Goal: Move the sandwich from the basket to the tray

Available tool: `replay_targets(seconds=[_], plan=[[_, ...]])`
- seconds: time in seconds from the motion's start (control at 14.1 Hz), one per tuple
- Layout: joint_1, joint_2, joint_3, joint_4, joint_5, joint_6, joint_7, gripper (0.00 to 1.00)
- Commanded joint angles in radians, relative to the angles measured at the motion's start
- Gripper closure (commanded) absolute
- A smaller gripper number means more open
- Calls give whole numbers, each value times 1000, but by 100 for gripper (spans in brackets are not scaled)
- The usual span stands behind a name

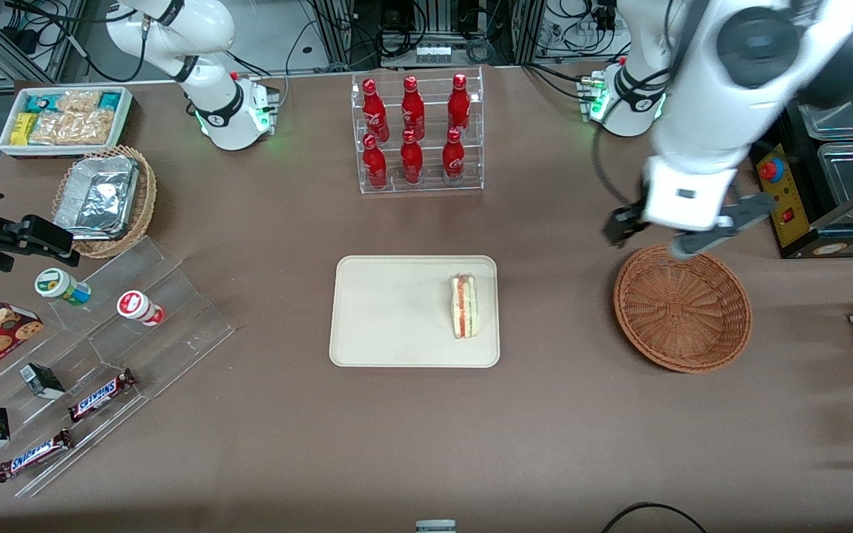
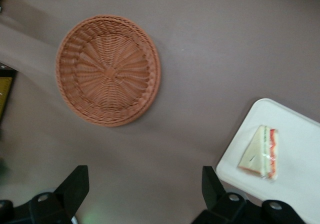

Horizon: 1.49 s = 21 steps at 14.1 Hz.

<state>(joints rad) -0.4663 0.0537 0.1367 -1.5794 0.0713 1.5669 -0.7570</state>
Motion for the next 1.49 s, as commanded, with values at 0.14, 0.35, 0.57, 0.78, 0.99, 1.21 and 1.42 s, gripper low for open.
replay_targets(seconds=[0.14,0.35,0.57,0.78,0.99,1.21,1.42], plan=[[191,-87,-40,-1,-54,-105,264,0],[279,-141,-65,-16,-59,-149,388,0],[375,-225,-117,-98,-64,-151,487,0],[443,-283,-175,-170,-64,-147,512,0],[443,-294,-180,-185,-65,-133,510,0],[448,-266,-190,-147,-87,-134,512,0],[446,-210,-192,-71,-97,-159,518,0]])
